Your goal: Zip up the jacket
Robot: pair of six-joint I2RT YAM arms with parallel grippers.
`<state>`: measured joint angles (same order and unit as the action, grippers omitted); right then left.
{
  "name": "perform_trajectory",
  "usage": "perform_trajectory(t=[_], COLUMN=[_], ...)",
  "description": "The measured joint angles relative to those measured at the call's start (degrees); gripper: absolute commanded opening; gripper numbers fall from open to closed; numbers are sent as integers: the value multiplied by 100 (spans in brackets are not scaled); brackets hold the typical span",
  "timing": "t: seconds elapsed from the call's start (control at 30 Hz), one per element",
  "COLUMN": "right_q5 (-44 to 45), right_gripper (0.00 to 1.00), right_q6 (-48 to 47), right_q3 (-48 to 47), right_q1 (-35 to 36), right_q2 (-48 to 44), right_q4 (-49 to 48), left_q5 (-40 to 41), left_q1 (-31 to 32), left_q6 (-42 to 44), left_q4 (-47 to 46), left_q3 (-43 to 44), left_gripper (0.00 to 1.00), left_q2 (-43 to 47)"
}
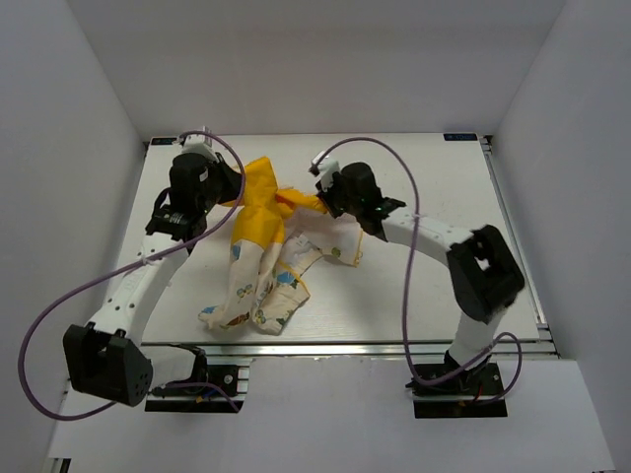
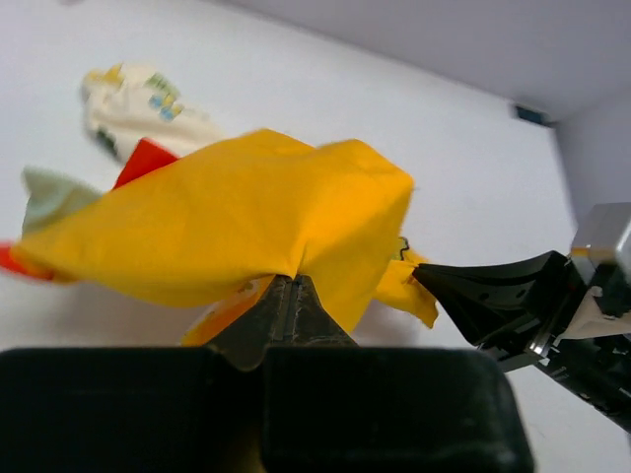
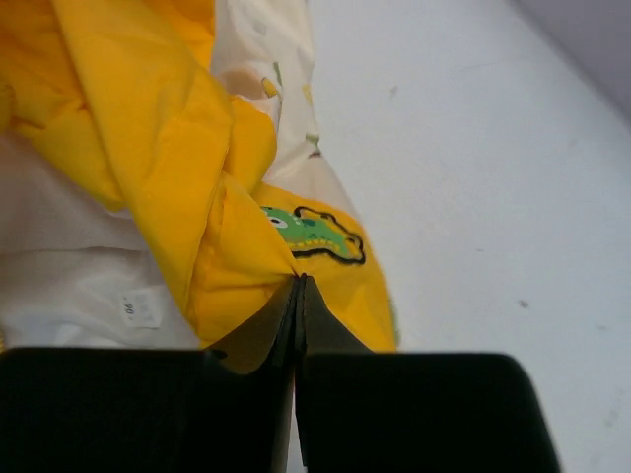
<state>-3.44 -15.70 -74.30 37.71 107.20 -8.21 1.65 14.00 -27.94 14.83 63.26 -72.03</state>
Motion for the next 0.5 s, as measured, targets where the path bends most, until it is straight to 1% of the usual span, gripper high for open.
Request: perform_trajectory(t=[0.13,0.23,0.4,0.5], right_q5=[415,634,660,297], right_gripper=[0,0,0,0], right_q6=[275,479,632,682], right_q3=[1016,1565,1878,1888], right_q1=[-9,-15,-22,-20], right_q2=[-1615,-2894,-4745,-5731], right_q4=[-614,-951,-966,-844], left_q5=[-699,-1296,-2546,-3289], left_q1=[0,0,2,2], left_q6=[144,201,81,-166], left_q4=[-437,-811,-1569,-2122], left_q3=[-4,-4,66,177], left_gripper=[0,0,0,0], left_q2=[612,1045,1333,1353])
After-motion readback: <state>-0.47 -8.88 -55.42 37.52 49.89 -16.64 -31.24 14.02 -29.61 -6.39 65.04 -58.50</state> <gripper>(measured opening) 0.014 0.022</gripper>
